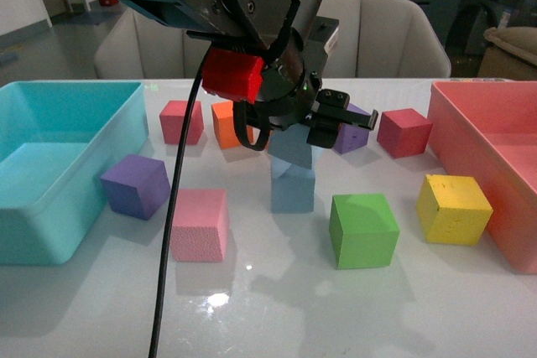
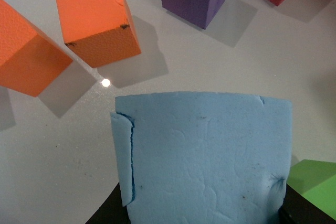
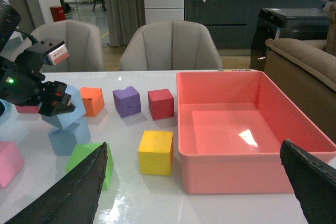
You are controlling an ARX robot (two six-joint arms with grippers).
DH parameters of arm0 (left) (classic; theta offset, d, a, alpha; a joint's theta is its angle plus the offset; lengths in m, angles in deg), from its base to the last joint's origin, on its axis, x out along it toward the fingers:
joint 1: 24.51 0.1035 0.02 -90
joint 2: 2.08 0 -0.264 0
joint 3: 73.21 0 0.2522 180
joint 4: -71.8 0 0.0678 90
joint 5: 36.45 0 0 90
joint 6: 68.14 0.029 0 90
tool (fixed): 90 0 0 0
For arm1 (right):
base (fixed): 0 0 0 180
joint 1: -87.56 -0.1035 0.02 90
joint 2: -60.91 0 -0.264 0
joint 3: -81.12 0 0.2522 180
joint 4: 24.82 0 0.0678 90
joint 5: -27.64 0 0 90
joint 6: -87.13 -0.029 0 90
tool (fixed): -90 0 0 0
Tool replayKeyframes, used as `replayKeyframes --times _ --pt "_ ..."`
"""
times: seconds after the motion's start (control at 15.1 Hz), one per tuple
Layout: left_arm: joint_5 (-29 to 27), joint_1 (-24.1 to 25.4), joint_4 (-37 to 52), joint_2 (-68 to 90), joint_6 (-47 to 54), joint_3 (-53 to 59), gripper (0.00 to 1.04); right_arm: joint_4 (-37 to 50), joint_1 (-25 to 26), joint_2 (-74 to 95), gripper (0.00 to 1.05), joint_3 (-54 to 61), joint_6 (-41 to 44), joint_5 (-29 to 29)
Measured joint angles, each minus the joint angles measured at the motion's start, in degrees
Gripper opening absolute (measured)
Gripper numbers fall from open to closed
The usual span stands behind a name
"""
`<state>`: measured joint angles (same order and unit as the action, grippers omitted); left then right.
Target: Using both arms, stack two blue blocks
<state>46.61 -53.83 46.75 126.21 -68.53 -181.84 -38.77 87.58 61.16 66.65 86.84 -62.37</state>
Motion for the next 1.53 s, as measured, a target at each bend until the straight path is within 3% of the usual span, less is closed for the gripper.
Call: replayKeyframes --times 0.47,0.93,1.0,1.26,1.33,1.53 --pt "-3.69 0.33 -2.43 4.37 -10.14 -4.13 0.41 0.00 0.00 0.00 0.98 0.00 0.00 0.00" --pt "-4.02 -0.07 -1.44 5.97 -11.43 -5.22 0.41 0.00 0.00 0.00 0.98 0.00 -0.02 0.00" --pt "-4.28 -0.20 -1.22 6.05 -11.43 -5.22 0.46 0.00 0.00 0.00 0.98 0.00 -0.02 0.00" --pt "-3.52 -0.52 -1.09 6.05 -11.19 -4.83 0.93 0.00 0.00 0.00 0.98 0.00 0.00 0.00" --pt "-3.39 -0.52 -1.16 6.05 -10.99 -4.76 1.00 0.00 0.00 0.00 0.98 0.00 0.00 0.00" --pt "-3.45 -0.50 -0.48 5.90 -10.03 -3.83 0.98 0.00 0.00 0.00 0.98 0.00 0.00 0.00"
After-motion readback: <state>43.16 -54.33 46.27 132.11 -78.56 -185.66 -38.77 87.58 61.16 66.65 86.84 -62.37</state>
